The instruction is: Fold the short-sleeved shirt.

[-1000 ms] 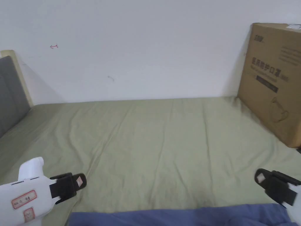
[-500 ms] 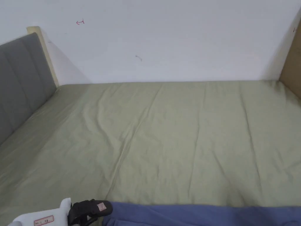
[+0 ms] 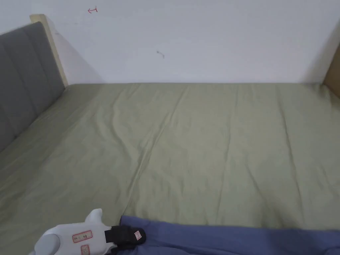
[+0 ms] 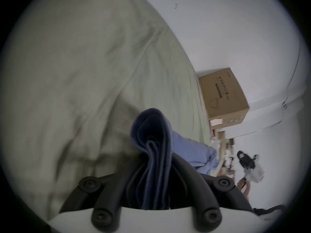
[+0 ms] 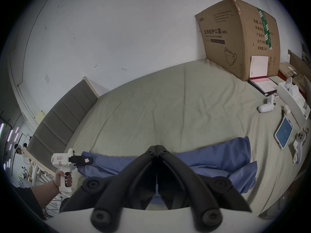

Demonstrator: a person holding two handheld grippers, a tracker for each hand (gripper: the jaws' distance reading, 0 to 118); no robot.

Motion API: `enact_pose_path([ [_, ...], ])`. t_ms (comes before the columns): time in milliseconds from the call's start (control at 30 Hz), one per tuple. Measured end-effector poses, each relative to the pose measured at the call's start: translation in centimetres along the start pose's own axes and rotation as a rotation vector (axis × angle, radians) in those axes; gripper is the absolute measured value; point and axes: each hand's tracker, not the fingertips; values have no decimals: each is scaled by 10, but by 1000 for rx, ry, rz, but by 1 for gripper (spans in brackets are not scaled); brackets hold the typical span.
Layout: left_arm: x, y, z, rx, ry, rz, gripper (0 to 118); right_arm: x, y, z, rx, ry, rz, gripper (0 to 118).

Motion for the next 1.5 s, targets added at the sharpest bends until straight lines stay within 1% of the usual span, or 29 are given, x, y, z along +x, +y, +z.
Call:
enact_pose_path([
  [67,27,8,20,61,46,-69,7,-1,0,1,4,15,-5,0],
  [100,29,9,41,105,148,-145,7,-3,0,3,7,29,-8,0],
  [133,29,8,60,136,299,-240,7,-1,0,3,7,40,-10,0],
  [167,43,9,76,169,488,-362,7,-1,-1,5,7,46,-9,0],
  [200,57,7,87,214,604,-465,7,-3,-1,6,8,51,-6,0],
  [233,80,-6,93,251,630,-507,7,-4,-2,8,8,57,-2,0],
  [267,91,-12,96,247,603,-503,7,-2,-4,9,9,66,3,0],
  [333,107,-17,95,184,474,-436,7,-1,-7,12,10,75,10,0],
  [400,137,-30,85,145,334,-388,7,0,-9,17,13,91,17,0],
  [467,160,-36,65,79,237,-364,7,2,-10,24,26,105,25,0],
  [533,189,-48,32,-29,173,-325,7,6,-9,32,54,167,33,0],
  [633,212,-58,-28,-168,170,-295,10,11,-8,44,77,131,58,0],
  [667,217,-61,-49,-206,166,-304,32,16,-8,46,76,124,58,0],
  [733,220,-66,-80,-245,158,-274,105,26,-7,50,71,111,45,0],
  [767,220,-73,-93,-270,139,-248,116,32,-7,52,68,102,27,0],
  [800,219,-76,-101,-289,102,-232,111,38,-7,54,68,93,7,0],
  [833,219,-76,-102,-269,79,-227,110,42,-7,57,72,87,-3,0],
  [900,218,-76,-93,-240,14,-229,110,52,-7,63,86,76,-15,0],
  [1000,220,-68,-61,-104,-33,-306,110,60,-7,66,92,67,-25,0],
  [1033,221,-65,-49,-86,-18,-334,110,61,-7,66,92,66,-28,0],
  [1067,221,-63,-38,-70,39,-366,108,62,-7,66,90,64,-31,0],
  [1100,221,-62,-29,-52,115,-384,101,63,-8,64,88,64,-36,0],
  [1133,221,-62,-25,-45,153,-392,82,64,-8,63,87,64,-40,0],
  [1167,221,-62,-26,-56,152,-391,39,65,-9,62,86,67,-47,0],
  [1200,219,-63,-31,-71,139,-386,9,65,-9,60,85,72,-53,0],
  [1233,217,-65,-36,-89,148,-380,4,65,-9,58,84,76,-60,0],
  [1300,212,-74,-55,-147,172,-352,3,66,-10,55,78,84,-73,0],
  [1400,212,-92,-95,-251,154,-364,3,73,-12,50,64,90,-77,0],
  [1500,221,-112,-135,-321,215,-431,1,72,-13,48,49,82,-67,0],
])
